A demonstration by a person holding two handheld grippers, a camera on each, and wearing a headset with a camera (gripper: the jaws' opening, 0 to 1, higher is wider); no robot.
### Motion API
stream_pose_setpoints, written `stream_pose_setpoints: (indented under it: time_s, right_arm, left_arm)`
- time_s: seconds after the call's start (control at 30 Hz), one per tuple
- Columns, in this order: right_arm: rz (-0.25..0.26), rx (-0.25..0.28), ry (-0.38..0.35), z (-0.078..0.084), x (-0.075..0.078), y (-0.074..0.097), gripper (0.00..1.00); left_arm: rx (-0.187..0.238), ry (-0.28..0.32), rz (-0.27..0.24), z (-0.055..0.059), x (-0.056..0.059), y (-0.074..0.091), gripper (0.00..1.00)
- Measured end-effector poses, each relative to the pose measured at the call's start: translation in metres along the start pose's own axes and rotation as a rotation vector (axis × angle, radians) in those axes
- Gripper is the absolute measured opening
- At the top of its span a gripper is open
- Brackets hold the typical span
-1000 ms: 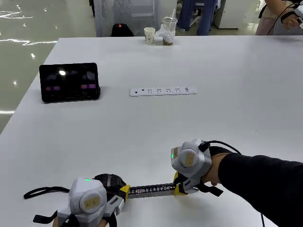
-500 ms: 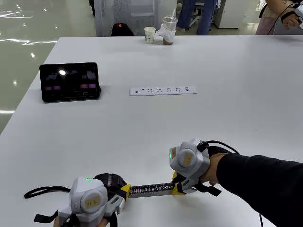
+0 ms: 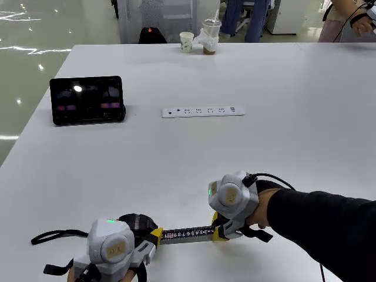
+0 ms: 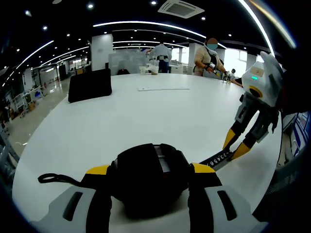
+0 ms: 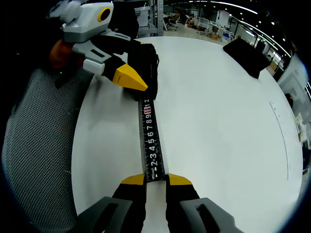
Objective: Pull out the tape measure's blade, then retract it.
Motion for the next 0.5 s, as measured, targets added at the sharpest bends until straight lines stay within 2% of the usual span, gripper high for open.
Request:
stream_pose_setpoints:
  time_s: [0.5]
  right_arm:
    - [0.0, 0.02, -0.004, -0.0045, 0.0002, -0.0024, 0.12]
  left_arm:
    - [0.0, -0.001, 0.0, 0.0003, 0.0, 0.0001, 0.58]
Point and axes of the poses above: the centre of the closed fingertips' face, and the gripper's own axes: y roughly backward along the fingers, x roughly to its right, z roughly out of its underside, the point moved 5 cm from there along y, roughly backward along the fingers, and after that the axes turned 1 degree about x, right-handed, at the moved point
